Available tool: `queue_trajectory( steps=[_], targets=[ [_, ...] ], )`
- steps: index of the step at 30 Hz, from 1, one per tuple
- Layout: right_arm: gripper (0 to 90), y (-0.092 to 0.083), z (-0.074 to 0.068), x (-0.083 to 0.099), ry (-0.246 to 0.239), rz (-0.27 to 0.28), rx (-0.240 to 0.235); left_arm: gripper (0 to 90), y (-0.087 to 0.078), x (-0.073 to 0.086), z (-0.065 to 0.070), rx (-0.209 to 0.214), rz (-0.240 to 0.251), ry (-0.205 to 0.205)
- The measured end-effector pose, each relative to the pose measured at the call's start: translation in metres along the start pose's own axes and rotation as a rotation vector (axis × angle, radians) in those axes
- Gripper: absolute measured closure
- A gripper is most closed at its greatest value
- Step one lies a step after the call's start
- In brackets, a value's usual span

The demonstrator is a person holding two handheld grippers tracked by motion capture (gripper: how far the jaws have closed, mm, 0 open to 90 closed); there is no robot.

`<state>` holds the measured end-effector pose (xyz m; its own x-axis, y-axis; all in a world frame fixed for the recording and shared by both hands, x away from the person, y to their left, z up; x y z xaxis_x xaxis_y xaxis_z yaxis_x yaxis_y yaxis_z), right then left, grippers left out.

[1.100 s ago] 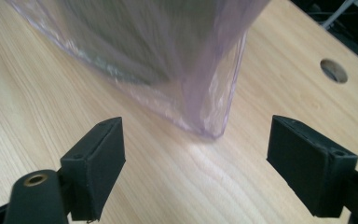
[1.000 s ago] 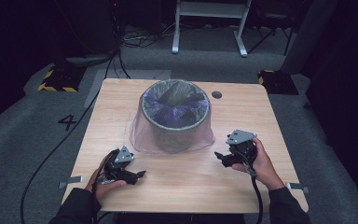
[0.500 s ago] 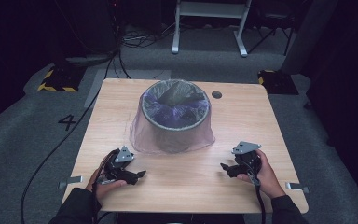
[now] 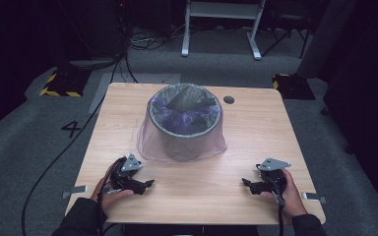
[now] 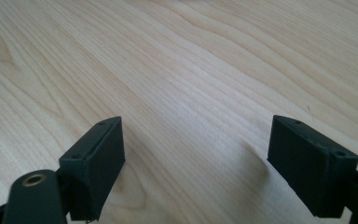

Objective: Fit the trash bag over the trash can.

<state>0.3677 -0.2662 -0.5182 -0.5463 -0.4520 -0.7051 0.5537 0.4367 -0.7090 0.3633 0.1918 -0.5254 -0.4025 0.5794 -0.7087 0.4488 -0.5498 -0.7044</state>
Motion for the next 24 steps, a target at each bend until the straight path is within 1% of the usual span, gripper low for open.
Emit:
queue_trajectory(
  steps=[1,3,4,6,8,14,18,24],
  targets=[
    [18.4,-0.002,0.002,0.005,0.028,0.019,-0.008,12.9,0.0,0.0,0.0,-0.001,-0.001,0.0],
    [17.9,-0.004,0.004,0.011,0.061,0.039,-0.016,12.7,0.0,0.0,0.0,0.002,-0.001,0.004],
    [17.9,-0.005,0.005,0.013,0.07,0.052,-0.012,12.7,0.0,0.0,0.0,0.002,-0.002,0.005],
    [17.7,-0.007,0.006,0.015,0.075,0.054,-0.006,12.7,0.0,0.0,0.0,0.002,-0.002,0.006],
    [17.7,-0.01,0.007,0.019,0.094,0.053,0.014,12.7,0.0,0.0,0.0,0.002,-0.001,0.005],
    [17.3,-0.011,0.008,0.02,0.094,0.054,0.018,12.7,0.001,0.0,0.0,0.003,0.0,0.006],
    [14.4,-0.01,0.008,0.019,0.102,0.048,0.02,13.0,0.0,0.0,0.0,0.002,0.0,0.008],
    [12.8,-0.008,0.009,0.017,0.1,0.045,0.017,13.0,0.0,0.0,0.0,0.003,-0.001,0.008]
  ],
)
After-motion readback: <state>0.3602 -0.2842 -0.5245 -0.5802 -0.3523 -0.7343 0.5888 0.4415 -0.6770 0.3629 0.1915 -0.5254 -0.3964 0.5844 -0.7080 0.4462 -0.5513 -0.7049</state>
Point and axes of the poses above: each handheld gripper's, and its own axes: y roughly forward along the jaws, x roughly out of its underside, z roughly to its right, the point moved 3 cm from there along y, roughly forward along the jaws, and after that the axes turned 4 degrees about y, right-handed, at the moved point
